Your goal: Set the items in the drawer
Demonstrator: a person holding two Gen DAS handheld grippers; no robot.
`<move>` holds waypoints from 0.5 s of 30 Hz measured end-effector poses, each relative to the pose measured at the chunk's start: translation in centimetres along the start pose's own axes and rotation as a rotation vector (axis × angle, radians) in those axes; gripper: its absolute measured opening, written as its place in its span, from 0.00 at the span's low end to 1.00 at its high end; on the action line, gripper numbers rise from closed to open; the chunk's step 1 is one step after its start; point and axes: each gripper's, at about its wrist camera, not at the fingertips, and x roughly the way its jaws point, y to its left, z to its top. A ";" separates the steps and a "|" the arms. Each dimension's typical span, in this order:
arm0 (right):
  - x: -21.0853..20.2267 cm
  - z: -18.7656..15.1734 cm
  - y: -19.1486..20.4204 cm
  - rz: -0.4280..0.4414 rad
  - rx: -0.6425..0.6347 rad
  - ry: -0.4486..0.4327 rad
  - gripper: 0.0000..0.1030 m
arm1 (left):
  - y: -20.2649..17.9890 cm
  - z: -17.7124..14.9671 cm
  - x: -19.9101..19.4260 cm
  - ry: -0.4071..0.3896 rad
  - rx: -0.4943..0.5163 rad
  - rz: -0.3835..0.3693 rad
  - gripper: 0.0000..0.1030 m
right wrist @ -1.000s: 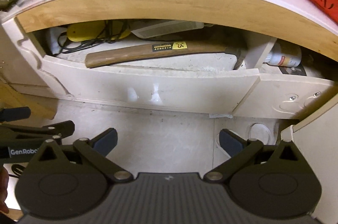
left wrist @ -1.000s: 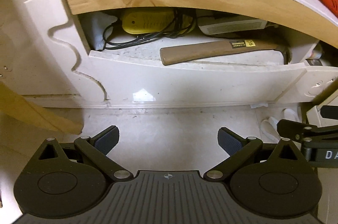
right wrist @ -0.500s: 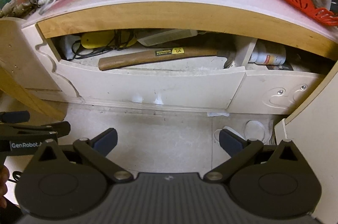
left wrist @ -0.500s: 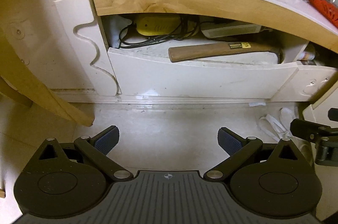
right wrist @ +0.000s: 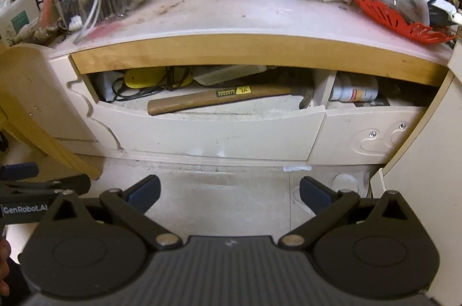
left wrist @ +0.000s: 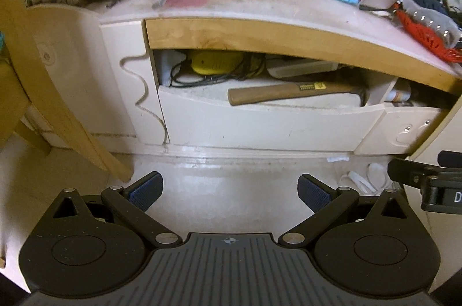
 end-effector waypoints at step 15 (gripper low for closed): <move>-2.0 0.0 0.5 0.023 -0.013 -0.062 1.00 | -0.3 0.3 -1.0 -0.044 0.005 0.000 1.00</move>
